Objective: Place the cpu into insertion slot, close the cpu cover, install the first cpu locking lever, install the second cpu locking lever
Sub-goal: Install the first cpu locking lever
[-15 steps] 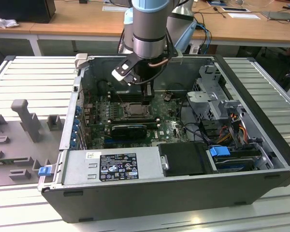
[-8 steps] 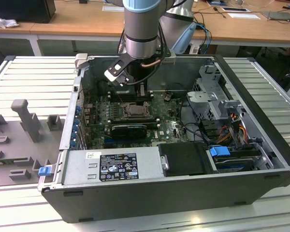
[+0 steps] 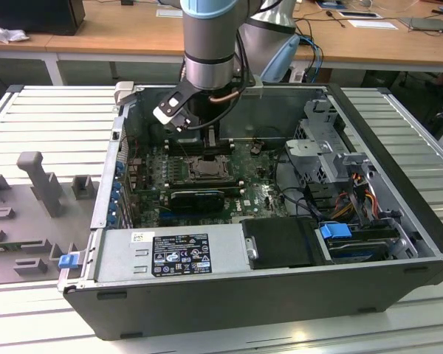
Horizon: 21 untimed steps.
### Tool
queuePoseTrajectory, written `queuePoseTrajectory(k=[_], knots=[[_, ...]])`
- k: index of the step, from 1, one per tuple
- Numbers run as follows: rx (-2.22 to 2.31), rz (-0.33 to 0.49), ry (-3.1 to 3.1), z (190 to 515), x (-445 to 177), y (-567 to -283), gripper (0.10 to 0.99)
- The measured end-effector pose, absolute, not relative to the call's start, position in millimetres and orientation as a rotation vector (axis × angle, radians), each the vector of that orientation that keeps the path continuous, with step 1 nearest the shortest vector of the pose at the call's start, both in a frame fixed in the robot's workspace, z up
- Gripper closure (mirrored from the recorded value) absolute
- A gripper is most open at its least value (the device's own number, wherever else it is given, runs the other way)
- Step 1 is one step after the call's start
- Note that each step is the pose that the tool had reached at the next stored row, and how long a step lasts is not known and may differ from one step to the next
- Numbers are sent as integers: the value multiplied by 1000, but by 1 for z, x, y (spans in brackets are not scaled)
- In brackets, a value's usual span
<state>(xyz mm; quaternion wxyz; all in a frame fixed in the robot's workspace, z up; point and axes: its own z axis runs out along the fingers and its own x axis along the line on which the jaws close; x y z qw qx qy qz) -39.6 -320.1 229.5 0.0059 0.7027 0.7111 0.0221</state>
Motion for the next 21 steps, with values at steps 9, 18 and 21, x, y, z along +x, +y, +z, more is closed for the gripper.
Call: queuePoseTrajectory(k=[9, 18, 21], knots=[[2198, 69, 2227, 270, -40, -320, 980], [2015, 71, 2398, 272, -40, -320, 980], [1986, 71, 2423, 272, -40, -320, 980]])
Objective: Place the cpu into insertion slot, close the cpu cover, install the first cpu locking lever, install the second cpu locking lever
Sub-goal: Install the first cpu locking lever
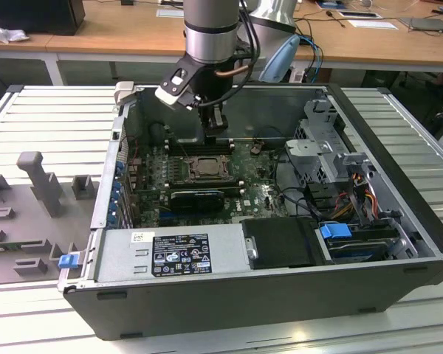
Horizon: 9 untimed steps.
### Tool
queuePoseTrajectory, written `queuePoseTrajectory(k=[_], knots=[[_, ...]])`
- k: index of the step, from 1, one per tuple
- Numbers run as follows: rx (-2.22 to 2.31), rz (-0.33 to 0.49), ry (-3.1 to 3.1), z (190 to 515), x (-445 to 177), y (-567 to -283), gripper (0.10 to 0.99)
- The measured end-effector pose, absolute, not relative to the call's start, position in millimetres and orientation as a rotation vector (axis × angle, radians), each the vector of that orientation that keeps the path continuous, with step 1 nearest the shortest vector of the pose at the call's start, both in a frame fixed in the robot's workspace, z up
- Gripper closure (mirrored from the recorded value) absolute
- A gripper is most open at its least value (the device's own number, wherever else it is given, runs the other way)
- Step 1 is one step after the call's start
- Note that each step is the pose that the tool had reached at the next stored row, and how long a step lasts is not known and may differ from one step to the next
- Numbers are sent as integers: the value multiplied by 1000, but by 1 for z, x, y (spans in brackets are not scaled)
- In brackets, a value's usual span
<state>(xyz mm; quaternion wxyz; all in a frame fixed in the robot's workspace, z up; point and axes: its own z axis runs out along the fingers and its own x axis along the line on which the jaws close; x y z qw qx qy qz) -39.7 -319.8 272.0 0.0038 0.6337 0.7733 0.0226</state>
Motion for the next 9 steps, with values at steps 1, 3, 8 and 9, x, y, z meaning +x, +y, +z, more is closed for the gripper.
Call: queuePoseTrajectory(k=[1, 3, 8, 9], knots=[[1978, 71, 2430, 272, -40, -320, 980], [1956, 71, 2449, 272, -40, -320, 980], [1817, 71, 2556, 272, -40, -320, 980], [1785, 72, 2579, 272, -40, -320, 980]])
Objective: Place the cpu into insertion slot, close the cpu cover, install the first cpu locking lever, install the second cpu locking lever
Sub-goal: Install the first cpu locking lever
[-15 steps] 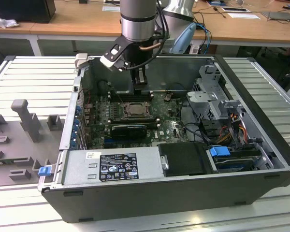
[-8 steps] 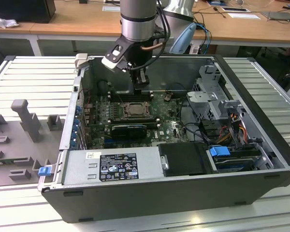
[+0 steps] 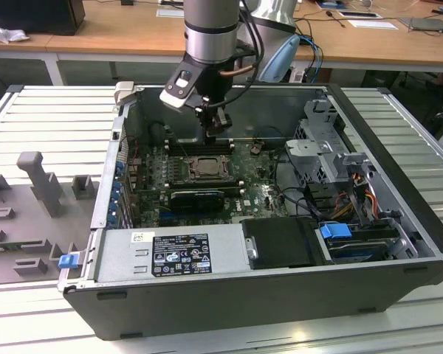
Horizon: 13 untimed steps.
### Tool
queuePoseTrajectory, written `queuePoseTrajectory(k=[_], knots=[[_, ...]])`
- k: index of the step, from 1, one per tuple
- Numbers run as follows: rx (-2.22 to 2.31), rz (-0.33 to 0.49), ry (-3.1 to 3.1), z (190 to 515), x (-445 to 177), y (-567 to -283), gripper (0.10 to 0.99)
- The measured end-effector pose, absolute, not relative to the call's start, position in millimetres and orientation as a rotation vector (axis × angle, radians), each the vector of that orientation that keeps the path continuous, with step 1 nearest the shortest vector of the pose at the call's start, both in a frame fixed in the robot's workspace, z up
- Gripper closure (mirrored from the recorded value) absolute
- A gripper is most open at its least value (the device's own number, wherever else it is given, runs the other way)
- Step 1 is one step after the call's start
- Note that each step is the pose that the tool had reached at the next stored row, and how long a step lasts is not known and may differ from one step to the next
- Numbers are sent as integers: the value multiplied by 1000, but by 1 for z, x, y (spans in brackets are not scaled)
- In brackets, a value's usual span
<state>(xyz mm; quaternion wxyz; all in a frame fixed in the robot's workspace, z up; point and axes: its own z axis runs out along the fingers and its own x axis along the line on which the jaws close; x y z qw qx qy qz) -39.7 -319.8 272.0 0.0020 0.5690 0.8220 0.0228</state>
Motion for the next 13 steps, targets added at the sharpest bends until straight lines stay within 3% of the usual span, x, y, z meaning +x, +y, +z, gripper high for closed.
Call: queuePoseTrajectory(k=[13], knots=[[1435, 72, 2796, 271, -40, -320, 980]])
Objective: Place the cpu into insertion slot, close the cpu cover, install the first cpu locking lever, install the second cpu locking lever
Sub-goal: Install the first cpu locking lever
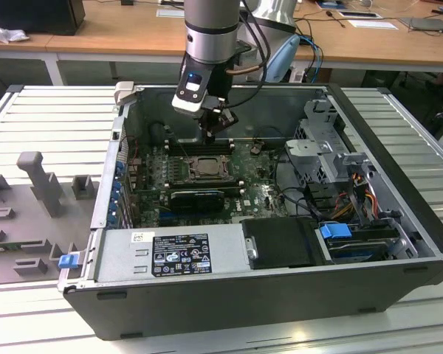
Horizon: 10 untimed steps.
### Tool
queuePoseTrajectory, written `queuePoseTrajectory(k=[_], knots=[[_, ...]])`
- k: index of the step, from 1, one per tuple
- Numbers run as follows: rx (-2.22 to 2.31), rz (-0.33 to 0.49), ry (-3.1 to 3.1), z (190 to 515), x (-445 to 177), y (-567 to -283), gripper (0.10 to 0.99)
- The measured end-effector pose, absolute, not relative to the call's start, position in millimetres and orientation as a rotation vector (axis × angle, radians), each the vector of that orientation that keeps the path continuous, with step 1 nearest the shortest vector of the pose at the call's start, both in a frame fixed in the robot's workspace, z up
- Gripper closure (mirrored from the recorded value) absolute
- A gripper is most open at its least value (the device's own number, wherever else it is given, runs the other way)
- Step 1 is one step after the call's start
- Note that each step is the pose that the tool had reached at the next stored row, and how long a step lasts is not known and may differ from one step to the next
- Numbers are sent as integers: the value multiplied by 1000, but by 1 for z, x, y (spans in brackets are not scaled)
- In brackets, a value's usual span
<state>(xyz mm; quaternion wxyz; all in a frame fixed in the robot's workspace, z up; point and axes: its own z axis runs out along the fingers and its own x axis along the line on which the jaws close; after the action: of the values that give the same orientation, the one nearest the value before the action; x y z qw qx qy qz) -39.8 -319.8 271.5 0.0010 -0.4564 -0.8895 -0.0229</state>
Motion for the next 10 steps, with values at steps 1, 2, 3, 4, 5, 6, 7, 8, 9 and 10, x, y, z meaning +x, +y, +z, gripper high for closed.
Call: queuePoseTrajectory(k=[1, 2, 3, 4, 5, 6, 7, 8, 9, 10], knots=[[-1401, -71, -2808, 271, -40, -320, 980], [-1375, -71, -2821, 271, -40, -320, 980], [-1348, -71, -2833, 271, -40, -320, 980], [-1323, -71, -2844, 271, -40, -320, 980], [-1297, -70, -2855, 271, -40, -320, 980], [-1269, -70, -2867, 271, -40, -320, 980], [-1248, -70, -2876, 271, -40, -320, 980], [-1221, -70, -2887, 271, -40, -320, 980], [-1202, -70, -2895, 271, -40, -320, 980], [-1176, -70, -2905, 271, -40, -320, 980]])
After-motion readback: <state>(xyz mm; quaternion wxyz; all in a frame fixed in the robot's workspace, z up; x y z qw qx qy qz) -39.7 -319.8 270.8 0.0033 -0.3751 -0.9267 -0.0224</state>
